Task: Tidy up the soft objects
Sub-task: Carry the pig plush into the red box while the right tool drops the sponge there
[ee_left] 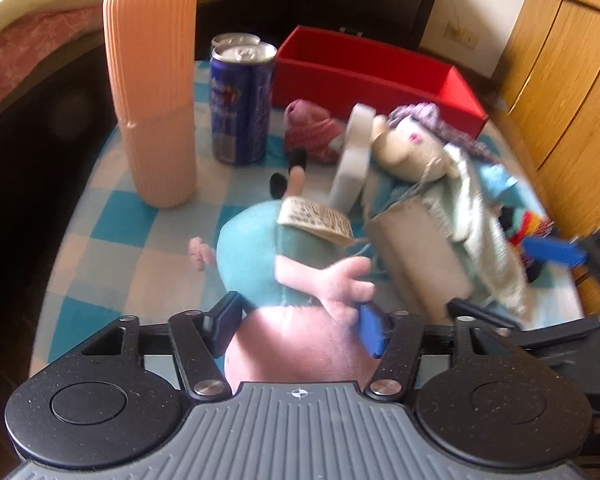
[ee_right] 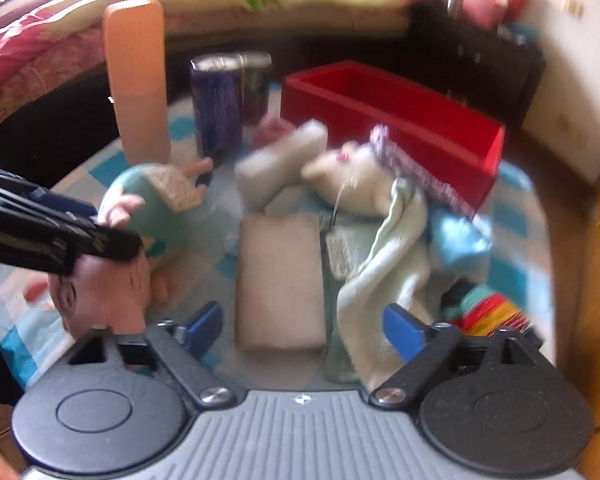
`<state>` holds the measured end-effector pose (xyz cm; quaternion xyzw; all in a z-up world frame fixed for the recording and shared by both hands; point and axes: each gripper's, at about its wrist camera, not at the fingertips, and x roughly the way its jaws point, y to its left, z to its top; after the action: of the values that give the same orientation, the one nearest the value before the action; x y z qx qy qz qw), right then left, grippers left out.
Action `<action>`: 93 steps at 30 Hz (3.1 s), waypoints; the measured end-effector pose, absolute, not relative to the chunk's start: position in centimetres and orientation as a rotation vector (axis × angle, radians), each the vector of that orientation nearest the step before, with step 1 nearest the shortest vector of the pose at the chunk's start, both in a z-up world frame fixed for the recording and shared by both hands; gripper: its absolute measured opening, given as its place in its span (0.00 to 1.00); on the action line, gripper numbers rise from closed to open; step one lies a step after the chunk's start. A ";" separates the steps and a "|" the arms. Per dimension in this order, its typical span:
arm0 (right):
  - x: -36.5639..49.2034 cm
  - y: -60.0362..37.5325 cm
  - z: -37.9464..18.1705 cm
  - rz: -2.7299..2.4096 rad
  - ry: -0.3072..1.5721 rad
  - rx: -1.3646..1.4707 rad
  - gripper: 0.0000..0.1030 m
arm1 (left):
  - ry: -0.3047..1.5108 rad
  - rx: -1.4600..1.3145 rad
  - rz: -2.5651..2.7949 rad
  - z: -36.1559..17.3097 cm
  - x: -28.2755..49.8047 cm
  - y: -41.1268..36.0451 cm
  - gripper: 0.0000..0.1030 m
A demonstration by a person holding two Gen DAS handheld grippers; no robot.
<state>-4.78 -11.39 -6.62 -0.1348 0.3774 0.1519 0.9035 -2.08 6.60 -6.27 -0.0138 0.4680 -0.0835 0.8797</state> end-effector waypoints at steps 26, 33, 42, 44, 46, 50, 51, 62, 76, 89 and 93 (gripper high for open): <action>-0.3 -12.1 -7.2 0.449 0.950 -0.043 0.06 | 0.991 -0.039 -0.179 -6.0 -1.5 6.3 0.60; -1.4 -12.4 -7.2 0.421 0.938 -0.095 0.03 | 0.968 -0.029 -0.179 -5.4 -2.0 6.0 0.60; -2.9 -14.4 -2.6 0.461 0.855 0.097 0.02 | 0.862 -0.071 -0.262 -1.6 -2.7 4.6 0.60; -3.0 -14.5 -1.3 0.462 0.810 0.112 0.02 | 0.836 -0.076 -0.269 -0.8 -2.5 4.3 0.60; -2.9 -14.4 -0.3 0.463 0.769 0.122 0.02 | 0.806 -0.080 -0.268 0.0 -2.2 3.9 0.60; -2.8 -14.9 1.1 0.447 0.709 0.144 0.02 | 0.762 -0.079 -0.271 1.2 -0.9 3.0 0.59; -2.6 -15.1 1.4 0.442 0.699 0.150 0.02 | 0.754 -0.077 -0.272 1.5 -0.6 2.7 0.59; 0.6 -17.3 3.8 0.352 0.569 0.164 0.02 | 0.655 -0.040 -0.274 3.2 4.6 -0.8 0.59; 8.2 -18.9 3.6 0.255 0.521 0.137 0.02 | 0.612 0.010 -0.246 2.5 12.6 -3.6 0.59; 13.1 -20.2 1.8 0.209 0.533 0.137 0.02 | 0.609 0.023 -0.229 0.8 16.7 -5.2 0.58; 14.4 -20.2 1.1 0.200 0.535 0.136 0.02 | 0.607 0.024 -0.218 0.3 18.1 -5.5 0.58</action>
<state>14.39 -20.20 1.11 0.0672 0.2639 0.0986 0.9572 18.09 -5.52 0.29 0.0118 0.2983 -0.1069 0.9484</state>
